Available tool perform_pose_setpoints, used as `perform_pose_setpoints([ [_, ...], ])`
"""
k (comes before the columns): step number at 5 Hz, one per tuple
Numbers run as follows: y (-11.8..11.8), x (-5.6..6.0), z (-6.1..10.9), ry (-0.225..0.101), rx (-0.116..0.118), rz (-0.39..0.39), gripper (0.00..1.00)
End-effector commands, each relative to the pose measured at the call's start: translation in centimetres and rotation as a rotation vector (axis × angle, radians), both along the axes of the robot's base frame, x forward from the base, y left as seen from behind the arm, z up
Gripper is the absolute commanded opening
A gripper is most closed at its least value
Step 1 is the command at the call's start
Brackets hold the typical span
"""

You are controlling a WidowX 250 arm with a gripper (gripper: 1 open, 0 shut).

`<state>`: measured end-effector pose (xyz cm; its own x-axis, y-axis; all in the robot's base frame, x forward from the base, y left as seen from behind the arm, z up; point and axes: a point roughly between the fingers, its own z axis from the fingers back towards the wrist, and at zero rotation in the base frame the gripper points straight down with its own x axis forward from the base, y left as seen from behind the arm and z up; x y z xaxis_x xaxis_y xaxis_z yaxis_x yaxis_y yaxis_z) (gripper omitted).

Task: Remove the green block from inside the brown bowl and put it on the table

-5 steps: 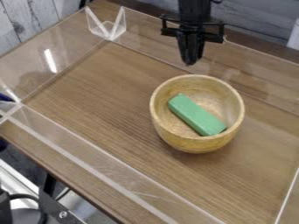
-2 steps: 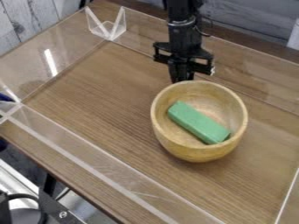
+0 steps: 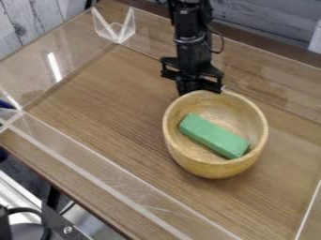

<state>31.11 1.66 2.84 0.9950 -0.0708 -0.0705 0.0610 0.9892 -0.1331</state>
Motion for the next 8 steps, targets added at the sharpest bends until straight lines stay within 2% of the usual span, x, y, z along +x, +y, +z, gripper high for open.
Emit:
perform_pose_setpoints([
  [1,-0.1,1.6,2.6,-0.1,0.033,-0.01,0.0],
  [2,-0.1,2.2,3.1,-0.122,0.053,-0.012,0.0],
  [4,-0.1,2.1,2.2,-0.177,0.004,0.01,0.0],
  [7,-0.7,3.0,0.9,-0.151,0.056,-0.103,0.0],
  [8,-1.2,3.7,0.2,-0.145,0.081,-0.086,0.0],
])
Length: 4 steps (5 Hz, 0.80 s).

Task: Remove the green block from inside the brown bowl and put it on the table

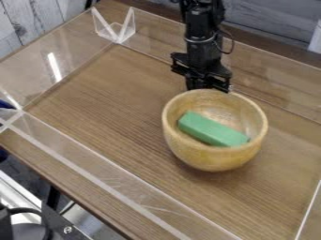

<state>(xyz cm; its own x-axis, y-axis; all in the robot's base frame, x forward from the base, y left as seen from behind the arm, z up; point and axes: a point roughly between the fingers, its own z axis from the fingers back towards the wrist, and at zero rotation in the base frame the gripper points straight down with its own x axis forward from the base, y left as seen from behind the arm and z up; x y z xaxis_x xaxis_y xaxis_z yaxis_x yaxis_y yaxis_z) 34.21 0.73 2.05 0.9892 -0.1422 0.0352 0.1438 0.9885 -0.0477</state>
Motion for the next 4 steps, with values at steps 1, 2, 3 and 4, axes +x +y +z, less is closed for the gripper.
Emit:
perform_pose_setpoints([
  [1,-0.6,1.3,0.8,-0.024,0.033,0.005,0.0],
  [2,-0.5,1.6,1.2,0.01,0.013,0.029,0.0],
  [3,-0.3,1.9,1.8,0.041,-0.009,0.053,0.0],
  [4,-0.6,2.4,3.0,0.025,-0.025,0.041,0.0],
])
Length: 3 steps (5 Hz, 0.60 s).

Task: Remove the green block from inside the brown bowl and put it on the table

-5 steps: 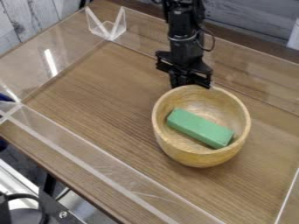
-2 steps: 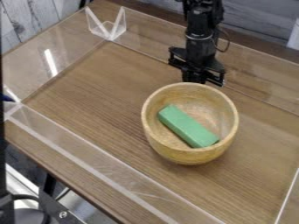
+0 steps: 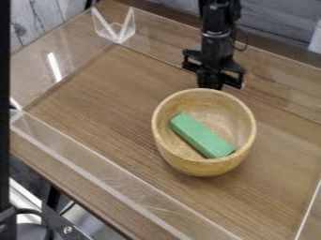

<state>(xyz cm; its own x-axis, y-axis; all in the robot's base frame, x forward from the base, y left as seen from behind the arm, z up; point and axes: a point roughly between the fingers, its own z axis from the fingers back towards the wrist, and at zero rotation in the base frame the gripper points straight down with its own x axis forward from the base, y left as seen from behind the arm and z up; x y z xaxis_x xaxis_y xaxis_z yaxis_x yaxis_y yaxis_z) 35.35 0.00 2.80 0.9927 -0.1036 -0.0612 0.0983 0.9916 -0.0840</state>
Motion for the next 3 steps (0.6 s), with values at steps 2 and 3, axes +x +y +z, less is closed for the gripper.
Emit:
perform_pose_setpoints([
  [2,0.1,1.4,5.2,-0.12,-0.016,-0.002,0.0],
  [3,0.3,1.0,6.2,-0.138,-0.019,0.004,0.0],
])
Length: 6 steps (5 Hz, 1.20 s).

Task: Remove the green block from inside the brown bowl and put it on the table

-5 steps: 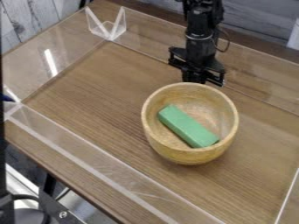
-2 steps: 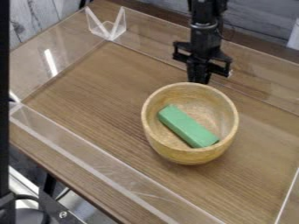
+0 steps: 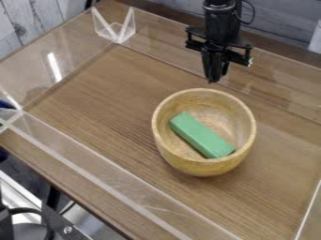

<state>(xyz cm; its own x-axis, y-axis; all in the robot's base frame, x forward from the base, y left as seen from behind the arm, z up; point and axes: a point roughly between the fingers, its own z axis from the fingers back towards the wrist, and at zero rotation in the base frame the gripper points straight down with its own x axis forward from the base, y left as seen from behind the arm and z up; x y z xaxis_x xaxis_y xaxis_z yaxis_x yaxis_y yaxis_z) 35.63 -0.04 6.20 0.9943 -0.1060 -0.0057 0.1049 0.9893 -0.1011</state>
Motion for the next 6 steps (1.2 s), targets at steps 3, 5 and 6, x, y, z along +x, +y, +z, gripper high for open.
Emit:
perform_pose_setpoints([
  [3,-1.2,1.0,2.8,0.07,0.038,-0.132,0.0],
  [5,-2.3,-1.7,3.0,0.045,0.071,-0.119,0.0],
  [6,-2.7,-2.3,3.1,0.035,0.088,-0.11,0.0],
])
